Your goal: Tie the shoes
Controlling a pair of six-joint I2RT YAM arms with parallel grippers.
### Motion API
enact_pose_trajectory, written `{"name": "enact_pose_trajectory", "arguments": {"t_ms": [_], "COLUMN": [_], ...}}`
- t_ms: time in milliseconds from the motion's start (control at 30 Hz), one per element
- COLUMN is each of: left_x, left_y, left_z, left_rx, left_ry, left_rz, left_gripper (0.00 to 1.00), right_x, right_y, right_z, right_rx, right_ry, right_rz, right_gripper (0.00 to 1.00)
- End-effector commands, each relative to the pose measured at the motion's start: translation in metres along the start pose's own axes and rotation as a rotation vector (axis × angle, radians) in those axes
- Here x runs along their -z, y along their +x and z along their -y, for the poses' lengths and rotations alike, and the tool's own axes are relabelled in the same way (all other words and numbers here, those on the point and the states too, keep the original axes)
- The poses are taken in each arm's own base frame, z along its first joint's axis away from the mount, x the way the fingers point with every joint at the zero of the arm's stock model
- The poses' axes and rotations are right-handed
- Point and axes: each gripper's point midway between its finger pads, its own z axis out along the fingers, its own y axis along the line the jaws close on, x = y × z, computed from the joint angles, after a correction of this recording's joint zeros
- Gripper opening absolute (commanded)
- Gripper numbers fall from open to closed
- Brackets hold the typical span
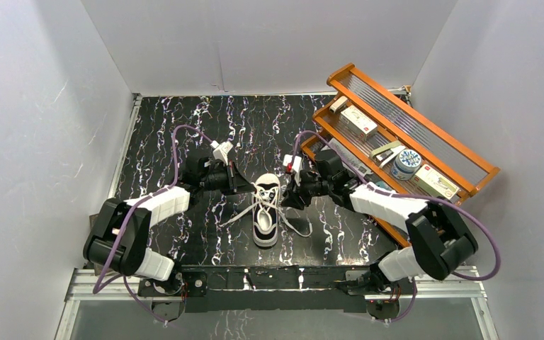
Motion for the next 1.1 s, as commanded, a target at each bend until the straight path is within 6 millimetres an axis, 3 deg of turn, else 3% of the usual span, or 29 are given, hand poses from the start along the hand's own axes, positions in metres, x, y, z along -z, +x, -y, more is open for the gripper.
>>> {"name": "enact_pose_trajectory", "arguments": {"t_ms": [0, 433, 667, 867, 1067], "left_x": [0.007, 0.011, 0.013, 0.013, 0.015], "left_y": [-0.01, -0.008, -0.008, -0.008, -0.008], "left_z": [0.018, 0.023, 0.027, 0.028, 0.031], "left_rx": [-0.037, -0.029, -0.035, -0.031, -0.034], "left_ry": [0.028, 0.045, 0.054, 0.062, 0.073], "left_rz": [0.023, 0.033, 0.033, 0.032, 0.036], "left_gripper": [0.0, 0.0, 0.0, 0.0, 0.0], "right_x": [-0.009, -0.018, -0.025, -0.029, -0.022], "right_y": [-0.03, 0.009, 0.012, 0.013, -0.001], "right_z": [-0.003, -0.01, -0.005, -0.007, -0.014], "right_rx": [0.131, 0.049, 0.019, -0.036, -0.085], "right_ry": [-0.12, -0.193, -0.179, -0.194, -0.196], "right_rz": [0.167, 0.114, 0.117, 0.13, 0.183], "right_gripper": [0.45, 0.4, 0.35, 0.25, 0.05]}}
